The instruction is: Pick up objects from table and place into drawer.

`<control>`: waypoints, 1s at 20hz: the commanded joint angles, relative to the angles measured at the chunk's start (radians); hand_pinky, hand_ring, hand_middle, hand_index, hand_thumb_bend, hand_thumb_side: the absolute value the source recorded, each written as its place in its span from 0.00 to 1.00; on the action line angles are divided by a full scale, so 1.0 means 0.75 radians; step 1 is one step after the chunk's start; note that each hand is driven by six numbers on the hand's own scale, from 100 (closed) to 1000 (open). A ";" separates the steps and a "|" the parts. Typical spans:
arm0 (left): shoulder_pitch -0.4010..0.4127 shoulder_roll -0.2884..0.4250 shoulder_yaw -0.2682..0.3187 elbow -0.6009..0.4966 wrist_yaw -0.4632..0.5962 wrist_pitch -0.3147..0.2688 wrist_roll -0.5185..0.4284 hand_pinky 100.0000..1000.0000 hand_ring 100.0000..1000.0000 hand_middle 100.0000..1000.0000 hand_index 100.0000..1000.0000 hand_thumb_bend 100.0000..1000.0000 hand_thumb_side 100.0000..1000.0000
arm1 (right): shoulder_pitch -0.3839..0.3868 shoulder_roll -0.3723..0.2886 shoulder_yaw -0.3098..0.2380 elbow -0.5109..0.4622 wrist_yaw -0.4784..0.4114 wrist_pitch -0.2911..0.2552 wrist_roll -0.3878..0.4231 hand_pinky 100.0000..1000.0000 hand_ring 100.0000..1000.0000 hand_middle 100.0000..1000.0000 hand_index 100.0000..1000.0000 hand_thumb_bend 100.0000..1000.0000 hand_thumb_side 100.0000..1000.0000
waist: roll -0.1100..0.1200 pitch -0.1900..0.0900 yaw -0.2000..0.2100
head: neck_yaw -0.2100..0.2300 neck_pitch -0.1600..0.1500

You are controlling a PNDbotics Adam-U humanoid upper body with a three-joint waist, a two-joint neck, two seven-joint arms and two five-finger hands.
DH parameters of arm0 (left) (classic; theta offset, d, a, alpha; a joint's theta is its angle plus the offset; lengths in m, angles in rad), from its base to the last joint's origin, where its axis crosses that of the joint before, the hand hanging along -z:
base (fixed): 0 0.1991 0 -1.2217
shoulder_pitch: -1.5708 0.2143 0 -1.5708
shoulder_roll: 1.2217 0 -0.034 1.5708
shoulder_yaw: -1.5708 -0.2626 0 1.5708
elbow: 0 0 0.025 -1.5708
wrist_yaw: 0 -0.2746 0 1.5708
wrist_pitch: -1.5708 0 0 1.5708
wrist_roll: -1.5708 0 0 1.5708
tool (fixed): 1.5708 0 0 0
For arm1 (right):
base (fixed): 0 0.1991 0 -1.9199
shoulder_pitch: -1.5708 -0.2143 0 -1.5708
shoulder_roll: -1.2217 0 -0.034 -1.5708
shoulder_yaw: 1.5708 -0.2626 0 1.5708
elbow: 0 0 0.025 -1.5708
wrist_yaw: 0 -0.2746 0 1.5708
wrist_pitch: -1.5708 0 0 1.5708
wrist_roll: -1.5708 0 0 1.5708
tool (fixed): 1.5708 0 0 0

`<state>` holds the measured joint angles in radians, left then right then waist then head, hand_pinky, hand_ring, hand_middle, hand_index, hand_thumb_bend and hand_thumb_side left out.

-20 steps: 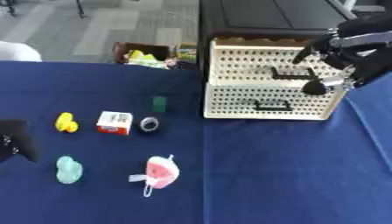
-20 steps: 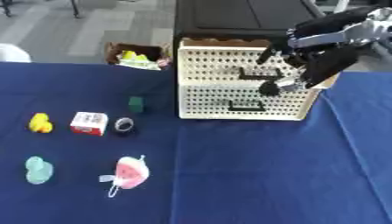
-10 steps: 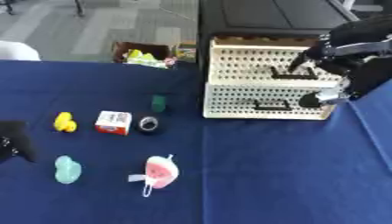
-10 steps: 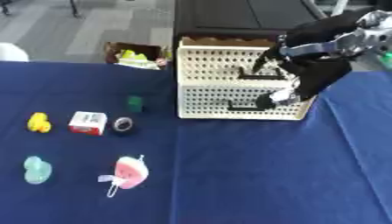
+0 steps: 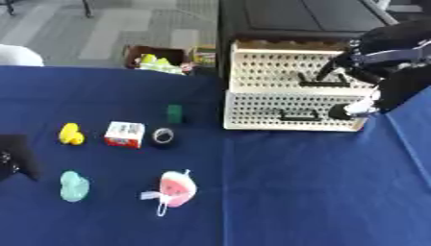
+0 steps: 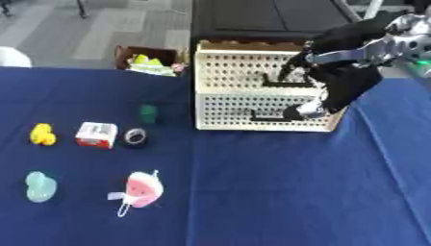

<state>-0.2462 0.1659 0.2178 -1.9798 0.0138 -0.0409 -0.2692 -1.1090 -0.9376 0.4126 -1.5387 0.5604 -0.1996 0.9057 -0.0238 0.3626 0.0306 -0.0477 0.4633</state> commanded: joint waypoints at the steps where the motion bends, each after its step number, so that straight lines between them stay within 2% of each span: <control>1: -0.005 0.006 0.000 -0.027 -0.001 0.002 -0.002 0.39 0.43 0.44 0.67 0.00 1.00 | -0.027 -0.028 -0.042 -0.014 0.026 0.009 0.002 0.14 0.14 0.18 0.92 0.30 0.86 | 0.002 -0.022 -0.002 | -0.003 -0.018; 6: -0.004 0.004 -0.001 -0.027 -0.002 0.006 -0.006 0.39 0.43 0.44 0.67 0.00 1.00 | -0.022 -0.032 -0.057 -0.034 0.041 0.032 0.002 0.14 0.14 0.18 0.91 0.29 0.86 | 0.003 -0.022 -0.002 | -0.003 -0.022; 14: -0.006 0.001 0.001 -0.027 -0.001 0.004 -0.005 0.39 0.43 0.43 0.67 0.00 1.00 | -0.003 -0.031 -0.001 -0.011 0.052 0.002 0.002 0.12 0.14 0.18 0.91 0.30 0.86 | 0.003 -0.020 0.006 | -0.008 -0.023; 20: -0.007 -0.001 -0.001 -0.027 -0.001 0.005 -0.008 0.39 0.43 0.43 0.67 0.00 1.00 | -0.001 -0.026 0.047 0.005 0.109 -0.039 0.002 0.09 0.14 0.18 0.91 0.32 0.85 | 0.004 -0.016 0.010 | -0.011 -0.025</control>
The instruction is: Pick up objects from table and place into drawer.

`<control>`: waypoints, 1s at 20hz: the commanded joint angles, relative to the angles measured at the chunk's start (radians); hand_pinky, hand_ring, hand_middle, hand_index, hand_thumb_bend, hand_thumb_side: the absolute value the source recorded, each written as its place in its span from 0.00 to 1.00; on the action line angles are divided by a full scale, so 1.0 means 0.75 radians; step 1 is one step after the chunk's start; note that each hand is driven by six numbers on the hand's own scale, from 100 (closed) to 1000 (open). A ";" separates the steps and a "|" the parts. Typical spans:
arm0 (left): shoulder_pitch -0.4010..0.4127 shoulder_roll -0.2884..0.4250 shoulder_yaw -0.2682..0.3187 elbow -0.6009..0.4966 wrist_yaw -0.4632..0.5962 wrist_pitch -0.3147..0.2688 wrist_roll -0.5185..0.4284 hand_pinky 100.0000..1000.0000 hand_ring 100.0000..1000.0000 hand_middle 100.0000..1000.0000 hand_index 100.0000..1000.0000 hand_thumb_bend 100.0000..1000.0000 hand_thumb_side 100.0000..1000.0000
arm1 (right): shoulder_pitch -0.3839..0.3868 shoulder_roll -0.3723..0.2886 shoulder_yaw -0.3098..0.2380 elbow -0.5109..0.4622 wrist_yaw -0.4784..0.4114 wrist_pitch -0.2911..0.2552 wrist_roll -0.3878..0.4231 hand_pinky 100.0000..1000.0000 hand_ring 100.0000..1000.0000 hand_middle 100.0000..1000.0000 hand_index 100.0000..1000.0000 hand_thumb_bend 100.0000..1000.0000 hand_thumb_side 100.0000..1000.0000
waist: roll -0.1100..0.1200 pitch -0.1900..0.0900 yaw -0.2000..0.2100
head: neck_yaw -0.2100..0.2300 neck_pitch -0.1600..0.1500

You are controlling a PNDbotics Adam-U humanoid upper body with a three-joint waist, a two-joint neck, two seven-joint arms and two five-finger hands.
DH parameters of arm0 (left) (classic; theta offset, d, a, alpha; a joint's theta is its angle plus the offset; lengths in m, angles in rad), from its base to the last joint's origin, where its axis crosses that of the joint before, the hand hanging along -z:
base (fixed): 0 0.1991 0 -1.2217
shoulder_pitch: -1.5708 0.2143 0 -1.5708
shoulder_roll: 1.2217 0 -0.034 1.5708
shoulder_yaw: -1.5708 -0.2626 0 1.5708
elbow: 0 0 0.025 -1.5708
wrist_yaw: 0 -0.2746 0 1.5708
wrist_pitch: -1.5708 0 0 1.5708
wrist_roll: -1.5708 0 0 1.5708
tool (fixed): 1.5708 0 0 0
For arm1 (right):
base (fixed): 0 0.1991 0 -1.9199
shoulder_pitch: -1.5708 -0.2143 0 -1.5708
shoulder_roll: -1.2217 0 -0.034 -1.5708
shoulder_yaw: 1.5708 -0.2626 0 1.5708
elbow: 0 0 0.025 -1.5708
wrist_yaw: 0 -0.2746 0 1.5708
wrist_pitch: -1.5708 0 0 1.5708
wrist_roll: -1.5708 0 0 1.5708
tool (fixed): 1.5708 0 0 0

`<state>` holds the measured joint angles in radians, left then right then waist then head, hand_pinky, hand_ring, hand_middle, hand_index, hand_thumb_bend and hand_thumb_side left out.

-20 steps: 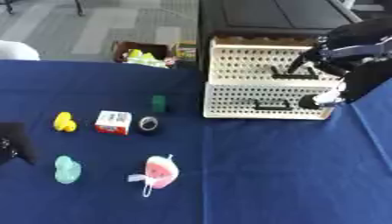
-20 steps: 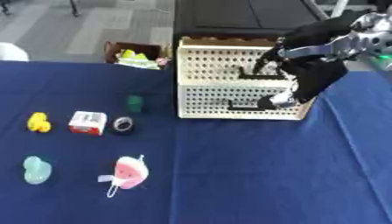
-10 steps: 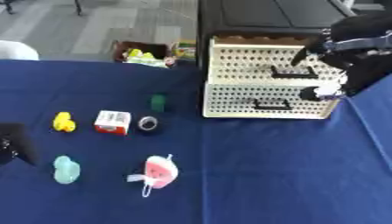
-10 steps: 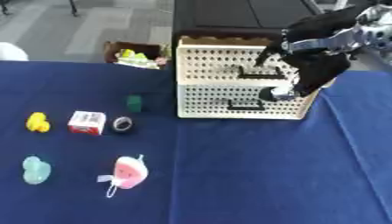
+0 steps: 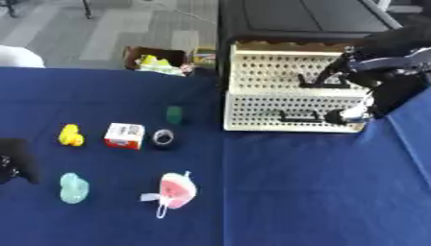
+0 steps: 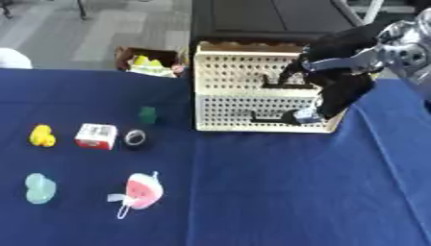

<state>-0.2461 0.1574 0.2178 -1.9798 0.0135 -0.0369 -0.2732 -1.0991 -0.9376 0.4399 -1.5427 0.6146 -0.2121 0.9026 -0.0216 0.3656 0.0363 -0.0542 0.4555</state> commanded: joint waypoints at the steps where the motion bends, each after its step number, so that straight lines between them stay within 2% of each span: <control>1: -0.007 0.010 -0.002 -0.027 -0.001 -0.001 -0.004 0.39 0.43 0.43 0.67 0.00 1.00 | -0.015 -0.025 0.017 0.015 0.051 -0.029 0.006 0.09 0.14 0.18 0.91 0.32 0.85 | 0.001 -0.019 0.003 | -0.003 -0.014; 6: -0.006 0.009 0.000 -0.027 0.000 0.000 -0.004 0.39 0.43 0.43 0.67 0.00 1.00 | -0.019 -0.015 0.015 0.042 0.107 -0.041 0.006 0.09 0.13 0.18 0.90 0.32 0.85 | 0.002 -0.019 0.005 | -0.003 -0.015; 14: -0.005 0.007 0.000 -0.027 0.006 0.010 -0.011 0.39 0.43 0.43 0.67 0.00 1.00 | -0.028 -0.007 0.006 0.039 0.131 -0.034 0.006 0.09 0.13 0.18 0.90 0.31 0.86 | 0.003 -0.019 0.004 | -0.004 -0.016; 20: -0.003 0.004 0.000 -0.027 -0.001 0.011 -0.017 0.40 0.43 0.43 0.66 0.00 1.00 | -0.036 -0.005 -0.055 -0.024 0.094 0.008 0.006 0.11 0.13 0.17 0.89 0.28 0.86 | 0.005 -0.016 0.002 | -0.001 -0.018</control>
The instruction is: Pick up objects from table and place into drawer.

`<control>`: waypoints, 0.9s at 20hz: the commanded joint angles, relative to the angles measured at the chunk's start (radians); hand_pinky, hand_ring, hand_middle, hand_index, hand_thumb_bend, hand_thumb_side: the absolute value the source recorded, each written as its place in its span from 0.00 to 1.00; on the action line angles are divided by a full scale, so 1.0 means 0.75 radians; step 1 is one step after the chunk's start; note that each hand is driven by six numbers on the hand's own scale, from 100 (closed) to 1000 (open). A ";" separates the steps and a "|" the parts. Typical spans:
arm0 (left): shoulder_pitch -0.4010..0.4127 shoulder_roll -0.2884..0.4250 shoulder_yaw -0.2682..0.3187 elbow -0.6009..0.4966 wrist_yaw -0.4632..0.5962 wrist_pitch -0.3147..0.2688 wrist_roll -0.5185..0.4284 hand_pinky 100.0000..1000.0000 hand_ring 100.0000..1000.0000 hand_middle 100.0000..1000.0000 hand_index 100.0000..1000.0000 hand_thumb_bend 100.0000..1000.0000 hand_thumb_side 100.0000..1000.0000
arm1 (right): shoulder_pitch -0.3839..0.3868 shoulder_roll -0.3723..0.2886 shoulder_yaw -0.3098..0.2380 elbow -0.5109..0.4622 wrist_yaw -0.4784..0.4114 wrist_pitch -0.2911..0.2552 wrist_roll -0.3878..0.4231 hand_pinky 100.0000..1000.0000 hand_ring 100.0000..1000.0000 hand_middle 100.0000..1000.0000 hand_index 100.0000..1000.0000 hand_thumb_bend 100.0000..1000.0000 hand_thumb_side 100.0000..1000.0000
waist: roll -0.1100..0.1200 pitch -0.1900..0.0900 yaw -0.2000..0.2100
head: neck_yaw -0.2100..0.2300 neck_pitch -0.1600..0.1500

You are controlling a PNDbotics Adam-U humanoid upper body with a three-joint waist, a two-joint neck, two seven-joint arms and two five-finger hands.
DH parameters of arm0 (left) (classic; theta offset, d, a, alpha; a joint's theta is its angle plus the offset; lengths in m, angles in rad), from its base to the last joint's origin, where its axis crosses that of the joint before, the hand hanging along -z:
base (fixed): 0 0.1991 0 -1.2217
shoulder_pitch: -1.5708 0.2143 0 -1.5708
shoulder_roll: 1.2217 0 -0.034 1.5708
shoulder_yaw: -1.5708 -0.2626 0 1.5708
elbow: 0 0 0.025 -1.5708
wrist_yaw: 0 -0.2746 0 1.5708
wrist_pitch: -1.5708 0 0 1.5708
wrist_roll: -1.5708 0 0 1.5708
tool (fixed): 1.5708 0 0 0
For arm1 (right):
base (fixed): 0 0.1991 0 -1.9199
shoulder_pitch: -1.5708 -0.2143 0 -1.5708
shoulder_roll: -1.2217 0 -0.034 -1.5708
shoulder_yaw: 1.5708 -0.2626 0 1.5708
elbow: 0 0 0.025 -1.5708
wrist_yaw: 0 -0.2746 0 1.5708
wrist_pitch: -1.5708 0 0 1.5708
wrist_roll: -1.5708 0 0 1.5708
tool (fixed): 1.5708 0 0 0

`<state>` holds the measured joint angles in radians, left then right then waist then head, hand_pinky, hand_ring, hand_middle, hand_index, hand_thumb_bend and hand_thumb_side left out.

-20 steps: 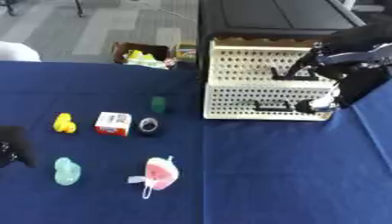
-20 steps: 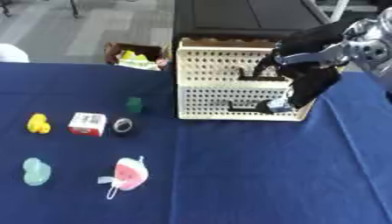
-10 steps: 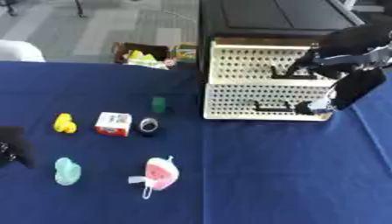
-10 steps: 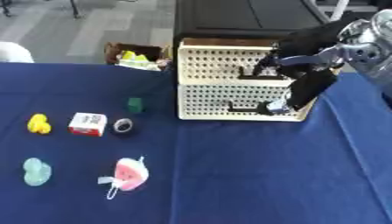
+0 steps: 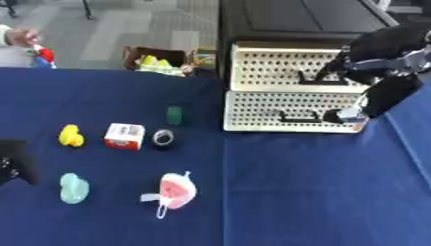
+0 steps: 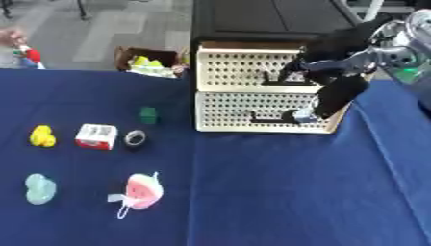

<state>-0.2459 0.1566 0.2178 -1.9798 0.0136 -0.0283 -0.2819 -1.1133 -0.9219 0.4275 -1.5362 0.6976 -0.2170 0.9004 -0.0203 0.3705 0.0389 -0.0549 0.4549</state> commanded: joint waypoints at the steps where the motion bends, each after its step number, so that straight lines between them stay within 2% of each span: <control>1: -0.004 0.005 0.000 -0.027 -0.001 0.000 -0.006 0.40 0.43 0.43 0.66 0.00 1.00 | -0.017 -0.027 -0.050 -0.041 -0.024 0.027 0.009 0.12 0.13 0.17 0.89 0.28 0.87 | 0.003 -0.023 -0.002 | 0.001 -0.018; 7: -0.005 0.005 -0.001 -0.027 0.002 0.000 -0.006 0.40 0.43 0.43 0.66 0.00 1.00 | -0.013 -0.035 -0.099 -0.082 -0.011 0.088 0.009 0.12 0.13 0.17 0.89 0.27 0.87 | 0.004 -0.026 -0.007 | 0.012 -0.026; 11: -0.007 0.004 -0.002 -0.027 0.003 0.000 -0.009 0.40 0.43 0.43 0.66 0.00 1.00 | -0.003 -0.038 -0.098 -0.104 0.033 0.106 0.009 0.12 0.13 0.17 0.90 0.28 0.86 | 0.005 -0.025 -0.006 | 0.015 -0.030; 18: -0.008 0.002 -0.002 -0.027 0.003 0.001 -0.013 0.40 0.43 0.44 0.66 0.00 1.00 | -0.007 -0.024 -0.083 -0.063 0.077 0.117 0.009 0.11 0.13 0.17 0.90 0.27 0.85 | 0.005 -0.020 0.000 | 0.010 -0.041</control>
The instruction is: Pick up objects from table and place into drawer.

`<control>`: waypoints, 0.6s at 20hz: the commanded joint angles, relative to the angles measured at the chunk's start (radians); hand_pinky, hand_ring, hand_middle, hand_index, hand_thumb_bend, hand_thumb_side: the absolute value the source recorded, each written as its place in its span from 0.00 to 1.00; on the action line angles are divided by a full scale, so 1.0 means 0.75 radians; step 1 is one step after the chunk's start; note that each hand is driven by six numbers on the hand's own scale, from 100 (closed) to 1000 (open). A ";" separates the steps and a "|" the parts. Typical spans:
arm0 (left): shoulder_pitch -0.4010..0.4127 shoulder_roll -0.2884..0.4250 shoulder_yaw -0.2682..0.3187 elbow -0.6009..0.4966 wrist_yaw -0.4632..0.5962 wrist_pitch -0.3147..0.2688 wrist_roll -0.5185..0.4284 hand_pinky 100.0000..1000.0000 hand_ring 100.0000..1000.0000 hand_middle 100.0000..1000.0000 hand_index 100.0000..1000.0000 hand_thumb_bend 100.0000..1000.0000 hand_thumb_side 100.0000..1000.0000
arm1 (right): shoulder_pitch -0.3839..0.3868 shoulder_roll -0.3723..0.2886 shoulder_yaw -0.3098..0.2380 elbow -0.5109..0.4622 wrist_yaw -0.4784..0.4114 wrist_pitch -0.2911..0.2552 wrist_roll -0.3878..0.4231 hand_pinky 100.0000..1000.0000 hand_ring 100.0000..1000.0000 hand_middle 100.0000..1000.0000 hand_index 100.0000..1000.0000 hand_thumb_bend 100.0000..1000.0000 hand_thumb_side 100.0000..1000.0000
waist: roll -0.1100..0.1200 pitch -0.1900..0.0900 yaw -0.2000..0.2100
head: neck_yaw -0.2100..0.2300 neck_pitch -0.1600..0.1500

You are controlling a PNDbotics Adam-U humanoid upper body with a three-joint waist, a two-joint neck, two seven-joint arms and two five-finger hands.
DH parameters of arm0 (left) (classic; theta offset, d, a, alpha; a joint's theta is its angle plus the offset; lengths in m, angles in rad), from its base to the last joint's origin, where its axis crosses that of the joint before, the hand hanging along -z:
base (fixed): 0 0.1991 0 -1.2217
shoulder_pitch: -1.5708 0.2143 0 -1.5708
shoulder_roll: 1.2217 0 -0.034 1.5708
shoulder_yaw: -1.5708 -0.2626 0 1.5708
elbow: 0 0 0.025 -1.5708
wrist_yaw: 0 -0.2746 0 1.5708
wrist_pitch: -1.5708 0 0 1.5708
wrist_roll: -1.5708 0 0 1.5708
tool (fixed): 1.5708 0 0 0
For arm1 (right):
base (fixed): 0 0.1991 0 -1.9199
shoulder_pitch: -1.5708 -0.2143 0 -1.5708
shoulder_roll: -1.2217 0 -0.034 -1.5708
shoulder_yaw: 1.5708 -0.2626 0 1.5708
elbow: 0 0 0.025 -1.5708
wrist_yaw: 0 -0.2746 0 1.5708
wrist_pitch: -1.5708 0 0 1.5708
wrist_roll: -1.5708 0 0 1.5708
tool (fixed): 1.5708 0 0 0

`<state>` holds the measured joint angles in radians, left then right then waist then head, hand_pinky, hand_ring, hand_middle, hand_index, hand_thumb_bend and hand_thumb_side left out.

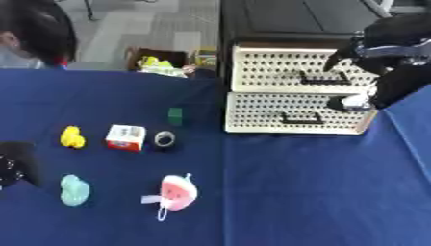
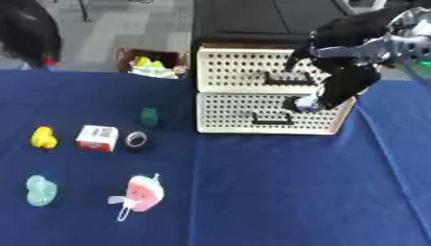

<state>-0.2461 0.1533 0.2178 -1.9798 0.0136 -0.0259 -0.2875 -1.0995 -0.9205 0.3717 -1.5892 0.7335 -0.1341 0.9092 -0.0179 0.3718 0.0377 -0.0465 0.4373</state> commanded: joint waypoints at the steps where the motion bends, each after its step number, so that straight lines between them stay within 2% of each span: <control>1: -0.008 0.006 -0.002 -0.027 0.003 -0.002 -0.006 0.40 0.43 0.44 0.66 0.00 1.00 | -0.027 -0.025 -0.008 0.009 0.047 0.009 -0.003 0.10 0.13 0.17 0.89 0.26 0.85 | 0.002 -0.021 0.001 | -0.001 -0.018; 3: -0.008 0.005 -0.002 -0.027 0.002 -0.002 -0.007 0.40 0.43 0.44 0.66 0.00 1.00 | -0.027 -0.022 -0.012 0.007 0.085 0.025 -0.003 0.11 0.12 0.17 0.89 0.21 0.84 | 0.002 -0.019 0.002 | -0.001 -0.018; 5: -0.008 0.004 -0.002 -0.027 0.001 0.000 -0.008 0.40 0.43 0.44 0.66 0.00 1.00 | -0.025 -0.019 -0.020 0.010 0.094 0.071 -0.003 0.11 0.11 0.16 0.89 0.19 0.85 | 0.002 -0.018 0.001 | -0.001 -0.017; 10: -0.008 0.002 -0.002 -0.027 -0.002 0.002 -0.009 0.40 0.43 0.44 0.66 0.00 1.00 | -0.020 -0.011 -0.050 0.028 0.010 0.272 -0.028 0.13 0.11 0.14 0.89 0.15 0.85 | 0.002 -0.017 0.001 | -0.001 -0.017; 12: -0.007 0.001 -0.003 -0.027 -0.003 0.001 -0.010 0.40 0.43 0.44 0.66 0.00 1.00 | -0.016 -0.010 -0.052 0.034 -0.014 0.331 -0.043 0.13 0.11 0.14 0.89 0.14 0.85 | 0.002 -0.016 0.002 | -0.002 -0.015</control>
<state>-0.2461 0.1485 0.2177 -1.9798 0.0135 -0.0235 -0.2918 -1.0989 -0.9106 0.3522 -1.5646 0.7397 0.0842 0.8850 -0.0179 0.3769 0.0383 -0.0468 0.4368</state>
